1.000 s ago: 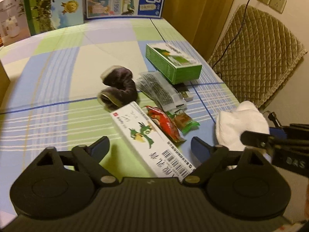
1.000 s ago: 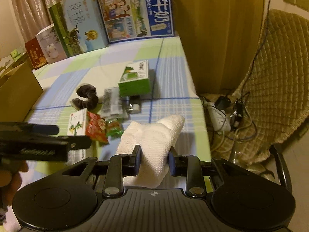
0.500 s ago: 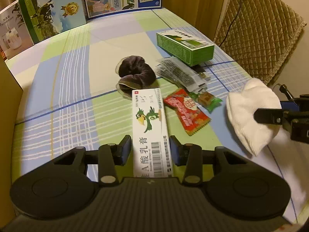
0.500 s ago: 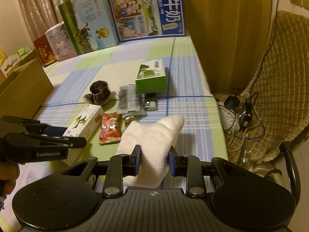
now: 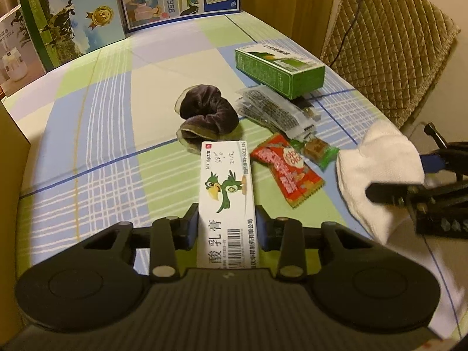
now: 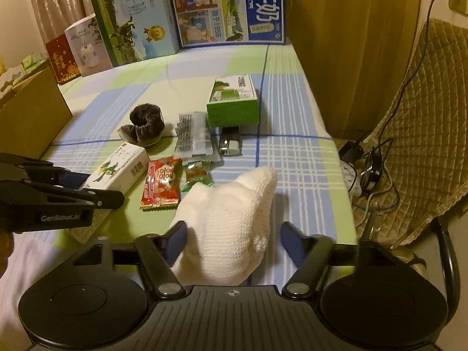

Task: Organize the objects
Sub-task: 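Grasp the white-green medicine box with the left tool while the right tool grasps the white towel, then carry the medicine box and towel to the cardboard box and release them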

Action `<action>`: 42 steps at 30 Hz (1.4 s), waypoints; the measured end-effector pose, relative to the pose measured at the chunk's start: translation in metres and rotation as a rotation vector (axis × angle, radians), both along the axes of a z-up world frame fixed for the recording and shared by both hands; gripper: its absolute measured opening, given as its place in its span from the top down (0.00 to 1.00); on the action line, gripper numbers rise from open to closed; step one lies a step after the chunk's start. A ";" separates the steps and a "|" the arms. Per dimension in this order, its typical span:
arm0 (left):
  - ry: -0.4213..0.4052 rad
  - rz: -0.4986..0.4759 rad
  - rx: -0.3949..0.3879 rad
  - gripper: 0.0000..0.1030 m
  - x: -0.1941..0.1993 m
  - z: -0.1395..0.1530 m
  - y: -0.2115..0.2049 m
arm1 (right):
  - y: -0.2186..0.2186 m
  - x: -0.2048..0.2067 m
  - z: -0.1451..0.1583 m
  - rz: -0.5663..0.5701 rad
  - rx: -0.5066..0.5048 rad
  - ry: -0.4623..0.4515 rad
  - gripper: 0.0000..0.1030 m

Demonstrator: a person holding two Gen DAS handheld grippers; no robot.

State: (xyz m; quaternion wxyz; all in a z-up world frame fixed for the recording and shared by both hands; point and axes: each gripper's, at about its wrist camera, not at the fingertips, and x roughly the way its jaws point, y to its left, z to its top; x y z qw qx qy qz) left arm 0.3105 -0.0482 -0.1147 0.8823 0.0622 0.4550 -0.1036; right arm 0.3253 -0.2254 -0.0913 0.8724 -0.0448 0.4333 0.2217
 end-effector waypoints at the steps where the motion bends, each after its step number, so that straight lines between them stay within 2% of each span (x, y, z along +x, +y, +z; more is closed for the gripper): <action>1: 0.000 -0.005 0.007 0.68 -0.003 0.001 0.001 | 0.001 -0.001 0.001 -0.007 -0.004 -0.004 0.62; 2: -0.002 -0.010 0.012 0.68 -0.007 0.002 0.001 | 0.003 -0.003 0.003 -0.008 -0.011 -0.008 0.67; 5: -0.001 -0.010 0.001 0.68 -0.017 0.008 0.006 | 0.006 -0.008 0.011 -0.010 -0.022 -0.014 0.73; 13: -0.015 0.008 -0.016 0.68 -0.051 0.035 0.019 | 0.011 -0.030 0.051 -0.005 0.000 -0.056 0.73; 27: -0.138 0.050 -0.033 0.68 -0.126 0.136 0.044 | 0.030 -0.105 0.137 -0.023 0.057 -0.127 0.73; 33: -0.168 0.075 -0.045 0.68 -0.164 0.160 0.061 | 0.047 -0.145 0.153 0.000 0.070 -0.138 0.73; 42: -0.198 0.114 -0.030 0.68 -0.207 0.176 0.082 | 0.072 -0.184 0.162 0.043 0.071 -0.140 0.73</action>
